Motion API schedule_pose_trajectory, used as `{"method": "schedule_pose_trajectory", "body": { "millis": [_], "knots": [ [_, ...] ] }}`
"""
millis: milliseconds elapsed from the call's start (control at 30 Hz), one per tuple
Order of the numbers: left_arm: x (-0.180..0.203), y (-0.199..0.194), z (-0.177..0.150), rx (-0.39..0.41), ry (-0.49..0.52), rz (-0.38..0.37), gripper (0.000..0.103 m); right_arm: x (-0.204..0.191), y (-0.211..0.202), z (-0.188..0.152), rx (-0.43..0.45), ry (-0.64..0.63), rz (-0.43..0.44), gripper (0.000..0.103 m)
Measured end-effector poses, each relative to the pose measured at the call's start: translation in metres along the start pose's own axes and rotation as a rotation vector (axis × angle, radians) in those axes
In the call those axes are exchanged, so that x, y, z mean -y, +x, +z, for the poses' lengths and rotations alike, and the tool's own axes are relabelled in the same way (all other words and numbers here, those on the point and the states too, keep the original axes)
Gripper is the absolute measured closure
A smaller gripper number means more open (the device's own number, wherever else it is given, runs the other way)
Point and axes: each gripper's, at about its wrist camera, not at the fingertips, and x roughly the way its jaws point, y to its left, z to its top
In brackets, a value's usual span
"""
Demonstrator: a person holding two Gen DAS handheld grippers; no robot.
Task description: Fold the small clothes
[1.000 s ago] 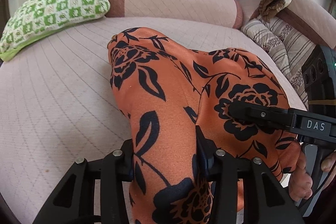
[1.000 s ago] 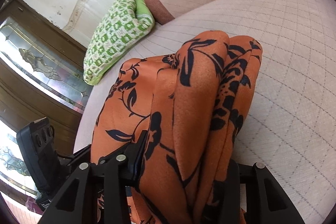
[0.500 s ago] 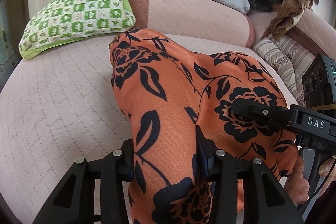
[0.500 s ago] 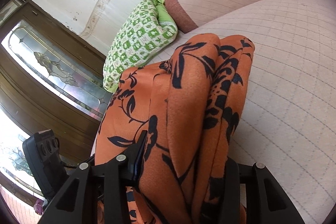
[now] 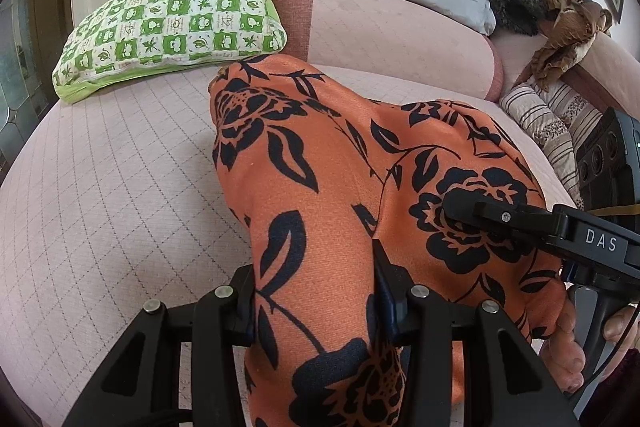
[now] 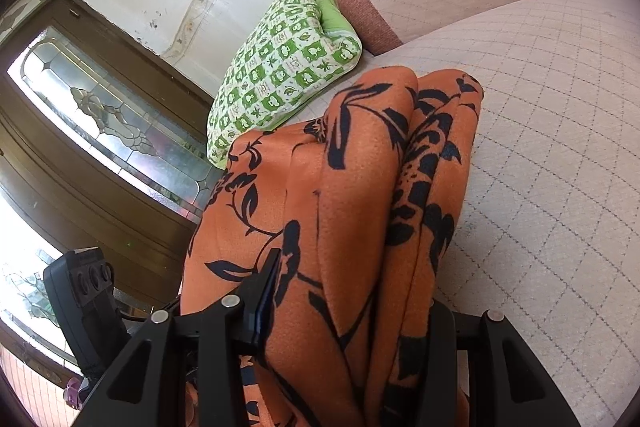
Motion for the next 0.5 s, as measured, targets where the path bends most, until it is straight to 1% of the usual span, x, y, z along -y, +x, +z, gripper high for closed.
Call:
{"method": "schedule_pose_trajectory", "body": {
  "millis": [500],
  "knots": [
    [-0.0006, 0.0025, 0.0027, -0.008, 0.007, 0.000, 0.057, 0.0013, -0.0019, 0.0009, -0.002, 0.019, 0.000, 0.056]
  ]
}}
